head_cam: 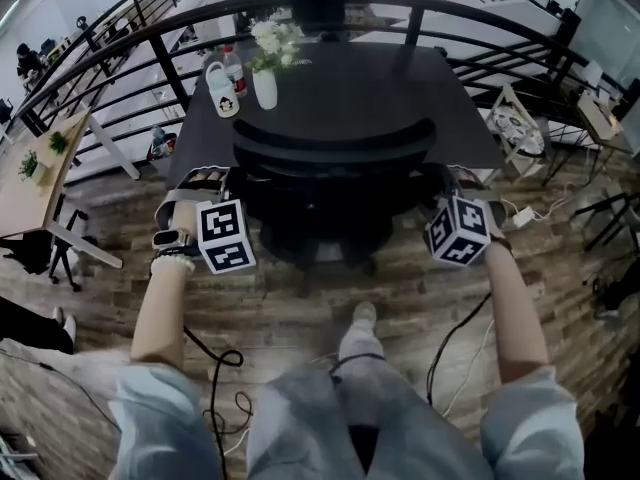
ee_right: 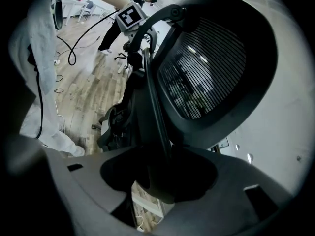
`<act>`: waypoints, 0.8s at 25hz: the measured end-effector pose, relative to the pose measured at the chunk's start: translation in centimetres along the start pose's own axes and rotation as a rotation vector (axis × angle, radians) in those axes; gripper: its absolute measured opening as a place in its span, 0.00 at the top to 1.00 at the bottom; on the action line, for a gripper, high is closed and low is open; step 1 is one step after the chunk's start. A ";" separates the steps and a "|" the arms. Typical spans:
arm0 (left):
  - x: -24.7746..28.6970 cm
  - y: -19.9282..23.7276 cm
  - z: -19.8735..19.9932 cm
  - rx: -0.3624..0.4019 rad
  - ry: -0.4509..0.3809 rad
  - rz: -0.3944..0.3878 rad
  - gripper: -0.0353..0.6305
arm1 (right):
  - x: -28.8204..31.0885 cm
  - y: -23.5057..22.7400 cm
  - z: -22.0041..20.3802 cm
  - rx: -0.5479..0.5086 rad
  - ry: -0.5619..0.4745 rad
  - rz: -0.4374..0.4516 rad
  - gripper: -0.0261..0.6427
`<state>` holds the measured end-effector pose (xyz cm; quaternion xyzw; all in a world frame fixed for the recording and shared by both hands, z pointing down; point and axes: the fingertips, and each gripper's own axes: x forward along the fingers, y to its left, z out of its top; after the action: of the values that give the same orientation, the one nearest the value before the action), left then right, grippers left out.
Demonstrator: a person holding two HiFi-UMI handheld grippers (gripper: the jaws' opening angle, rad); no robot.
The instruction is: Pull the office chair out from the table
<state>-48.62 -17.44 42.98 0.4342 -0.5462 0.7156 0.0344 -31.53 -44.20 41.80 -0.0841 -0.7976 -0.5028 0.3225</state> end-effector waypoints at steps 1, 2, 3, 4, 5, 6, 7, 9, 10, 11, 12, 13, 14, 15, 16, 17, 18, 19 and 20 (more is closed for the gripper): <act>-0.1 -0.1 0.0 -0.002 0.001 0.003 0.68 | -0.1 0.1 0.0 0.002 0.006 -0.002 0.67; -0.2 -0.2 -0.1 -0.003 0.003 0.007 0.68 | -0.2 0.2 0.1 0.002 0.010 -0.001 0.67; -0.3 -0.3 -0.1 -0.004 0.004 0.010 0.68 | -0.3 0.3 0.2 0.002 0.012 0.000 0.67; -0.5 -0.4 -0.2 -0.006 0.004 0.014 0.68 | -0.4 0.4 0.2 0.001 0.014 0.002 0.67; -0.7 -0.5 -0.2 -0.009 0.004 0.016 0.68 | -0.5 0.5 0.2 0.000 0.016 0.004 0.67; -0.9 -0.7 -0.1 -0.012 0.003 0.017 0.68 | -0.7 0.7 0.2 0.000 0.016 0.004 0.67; -1.1 -0.9 0.0 -0.013 0.003 0.017 0.68 | -1.0 0.9 0.1 0.000 0.016 0.005 0.67; -1.8 -1.5 0.3 -0.014 0.003 0.013 0.68 | -1.6 1.4 0.1 0.001 0.014 0.006 0.67; -2.1 -1.8 0.3 -0.015 0.003 0.012 0.68 | -2.0 1.7 0.1 0.000 0.011 0.008 0.67; -2.5 -2.1 0.4 -0.016 0.003 0.012 0.68 | -2.3 1.9 0.1 -0.001 0.007 0.009 0.67; -2.9 -2.4 0.5 -0.017 0.004 0.013 0.68 | -2.8 2.2 0.1 -0.002 0.002 0.009 0.67; -3.3 -2.7 0.6 -0.018 0.005 0.015 0.68 | -3.2 2.5 0.1 -0.003 -0.003 0.008 0.67; -3.7 -3.0 0.7 -0.019 0.006 0.016 0.68 | -3.7 2.8 0.1 -0.002 -0.009 0.006 0.67; -4.1 -3.3 0.8 -0.020 0.009 0.018 0.68 | -4.2 3.2 0.0 -0.001 -0.015 0.004 0.67; -4.5 -3.7 1.0 -0.021 0.013 0.019 0.68 | -4.7 3.6 0.0 0.000 -0.022 0.001 0.67; -4.9 -4.2 1.1 -0.021 0.017 0.020 0.68 | -5.2 4.1 -0.1 0.000 -0.027 0.000 0.67; -5.4 -4.6 1.3 -0.022 0.021 0.019 0.68 | -5.8 4.6 -0.1 0.000 -0.031 -0.001 0.67; -5.8 -5.1 1.5 -0.023 0.024 0.016 0.68 | -6.3 5.0 -0.2 0.000 -0.034 -0.001 0.67; -6.4 -5.5 1.7 -0.024 0.027 0.013 0.68 | -6.9 5.4 -0.3 0.000 -0.038 0.000 0.67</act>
<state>-40.82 -13.87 42.98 0.4204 -0.5570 0.7150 0.0421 -23.61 -40.55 41.78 -0.0935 -0.8035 -0.5013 0.3073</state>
